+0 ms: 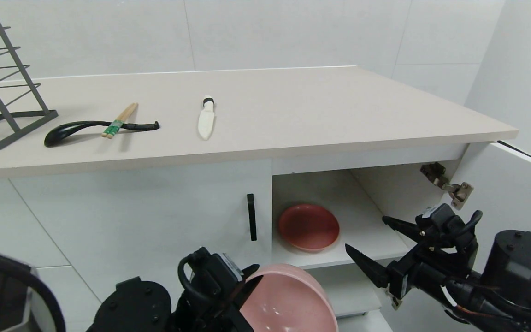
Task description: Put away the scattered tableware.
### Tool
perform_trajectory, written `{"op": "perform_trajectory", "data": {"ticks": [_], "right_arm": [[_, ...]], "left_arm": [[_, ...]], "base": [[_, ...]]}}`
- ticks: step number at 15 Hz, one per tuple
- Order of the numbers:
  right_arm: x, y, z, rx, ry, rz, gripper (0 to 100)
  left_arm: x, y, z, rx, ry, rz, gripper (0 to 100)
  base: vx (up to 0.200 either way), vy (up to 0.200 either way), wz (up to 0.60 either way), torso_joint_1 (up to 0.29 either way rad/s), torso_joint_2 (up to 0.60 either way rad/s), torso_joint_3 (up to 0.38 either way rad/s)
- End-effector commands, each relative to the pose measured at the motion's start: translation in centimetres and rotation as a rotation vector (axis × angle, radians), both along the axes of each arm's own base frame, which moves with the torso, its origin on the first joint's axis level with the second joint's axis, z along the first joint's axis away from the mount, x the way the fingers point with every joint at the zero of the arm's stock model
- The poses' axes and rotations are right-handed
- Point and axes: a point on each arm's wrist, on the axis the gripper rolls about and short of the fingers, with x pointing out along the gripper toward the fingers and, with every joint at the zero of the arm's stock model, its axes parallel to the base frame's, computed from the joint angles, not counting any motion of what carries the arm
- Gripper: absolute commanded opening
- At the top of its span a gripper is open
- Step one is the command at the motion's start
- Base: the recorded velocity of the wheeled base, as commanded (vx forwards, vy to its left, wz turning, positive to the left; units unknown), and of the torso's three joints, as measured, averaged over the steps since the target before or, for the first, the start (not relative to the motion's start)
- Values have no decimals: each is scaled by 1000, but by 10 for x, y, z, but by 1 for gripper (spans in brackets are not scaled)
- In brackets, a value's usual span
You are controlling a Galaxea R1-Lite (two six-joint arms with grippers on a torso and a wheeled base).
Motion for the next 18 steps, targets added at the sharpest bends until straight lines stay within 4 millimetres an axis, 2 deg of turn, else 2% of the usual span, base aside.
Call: {"op": "perform_trajectory", "data": {"ticks": [1,4,7,9,13,18], "right_arm": [[-1,-1,6,15,-25,-2,100],[-3,-3,11,27,-43,-5,100],[-3,-6,14,36,-57,-17,100],[-3,-6,14,34,-55,-15,100],[-4,-7,14,32,-54,-15,100],[-5,-8,11,24,-41,-15,100]], "left_arm": [[5,-19,-13,28,4,-29,0],[13,-35,-20,21,-4,-28,0],[25,-50,-32,32,-21,71,0],[26,-59,-39,38,-19,62,0],[33,-72,-38,4,-41,79,0],[48,-88,-46,-18,-76,204,0]], "base": [[0,0,0,0,0,0],[0,0,0,0,0,0],[0,0,0,0,0,0],[0,0,0,0,0,0],[0,0,0,0,0,0],[0,0,0,0,0,0]]}}
